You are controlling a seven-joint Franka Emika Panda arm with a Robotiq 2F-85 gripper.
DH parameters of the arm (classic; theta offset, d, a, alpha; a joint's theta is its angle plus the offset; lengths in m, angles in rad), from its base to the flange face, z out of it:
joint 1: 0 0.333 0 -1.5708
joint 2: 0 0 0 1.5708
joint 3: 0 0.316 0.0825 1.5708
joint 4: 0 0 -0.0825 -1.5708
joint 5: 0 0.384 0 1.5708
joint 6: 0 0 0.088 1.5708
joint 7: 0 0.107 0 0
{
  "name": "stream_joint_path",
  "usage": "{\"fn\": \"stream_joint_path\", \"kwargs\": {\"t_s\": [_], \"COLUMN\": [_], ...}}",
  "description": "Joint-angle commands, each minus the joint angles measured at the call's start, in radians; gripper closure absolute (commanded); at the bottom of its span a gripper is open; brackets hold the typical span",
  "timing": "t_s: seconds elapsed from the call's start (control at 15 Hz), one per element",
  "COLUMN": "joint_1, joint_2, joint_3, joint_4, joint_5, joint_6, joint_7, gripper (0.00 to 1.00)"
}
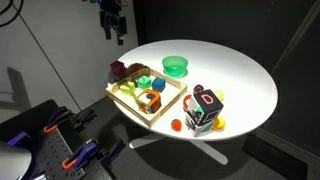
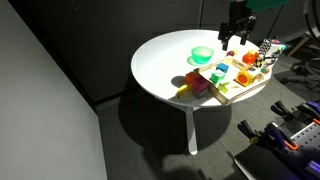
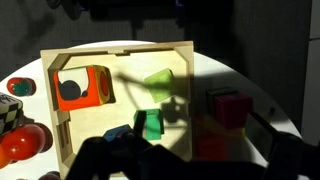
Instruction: Put the blue block in the box
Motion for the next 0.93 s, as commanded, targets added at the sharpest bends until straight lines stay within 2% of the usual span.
{"fn": "stream_joint_path", "kwargs": {"t_s": [0.0,0.33,0.87], "joint_1": [0.000,-0.003,-0.002], "joint_2": [-0.113,-0.198,-0.256], "joint_3": [0.017,0.037,0.062], "joint_4": [-0.082,-0.114,-0.108], "joint_5": [-0.022,-0.021,-0.005], "joint_6": [0.055,0.082,0.005], "joint_7": [0.034,0.055,0.041], "gripper": [0.00,0.00,0.00]}}
